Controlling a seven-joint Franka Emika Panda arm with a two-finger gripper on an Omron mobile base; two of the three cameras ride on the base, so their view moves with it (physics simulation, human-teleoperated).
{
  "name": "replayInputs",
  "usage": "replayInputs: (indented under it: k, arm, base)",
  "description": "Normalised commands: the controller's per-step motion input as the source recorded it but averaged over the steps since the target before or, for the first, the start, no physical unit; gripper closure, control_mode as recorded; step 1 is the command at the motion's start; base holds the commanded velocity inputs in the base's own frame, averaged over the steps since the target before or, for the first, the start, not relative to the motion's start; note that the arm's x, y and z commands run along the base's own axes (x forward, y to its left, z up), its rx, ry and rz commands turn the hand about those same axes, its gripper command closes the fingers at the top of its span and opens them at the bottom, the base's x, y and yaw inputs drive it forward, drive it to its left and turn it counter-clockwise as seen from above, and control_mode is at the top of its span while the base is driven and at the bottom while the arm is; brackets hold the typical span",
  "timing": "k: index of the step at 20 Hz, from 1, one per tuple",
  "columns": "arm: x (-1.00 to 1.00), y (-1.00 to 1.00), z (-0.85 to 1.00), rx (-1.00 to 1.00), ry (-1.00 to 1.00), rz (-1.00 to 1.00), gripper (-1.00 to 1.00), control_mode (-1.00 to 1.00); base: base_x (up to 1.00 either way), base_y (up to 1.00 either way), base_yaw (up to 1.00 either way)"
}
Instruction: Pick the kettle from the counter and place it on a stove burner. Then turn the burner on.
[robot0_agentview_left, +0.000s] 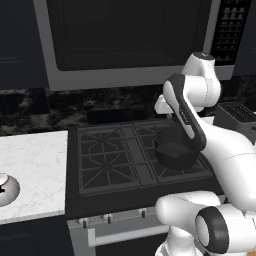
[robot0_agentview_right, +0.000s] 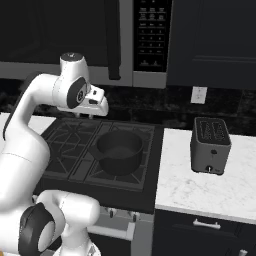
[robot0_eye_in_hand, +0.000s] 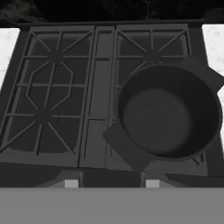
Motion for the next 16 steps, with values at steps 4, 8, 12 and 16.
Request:
replayInputs:
  k: [4,8,12,16]
  arm:
    - [-0.17,0.07,-0.05,0.00,0.00,0.00,-1.00,-1.00]
    - [-0.47,0.32,-0.21,0.00,0.00,0.00,-1.00,-1.00]
    - [-0.45,0.32,-0.22,0.00,0.00,0.00,-1.00,-1.00]
    - [-0.35,0.31,-0.23,-0.01,0.00,0.00,-1.00,-1.00]
  base:
    - [0.00,0.00,0.00]
    - [0.00,0.00,0.00]
    - [0.00,0.00,0.00]
    - [0.00,0.00,0.00]
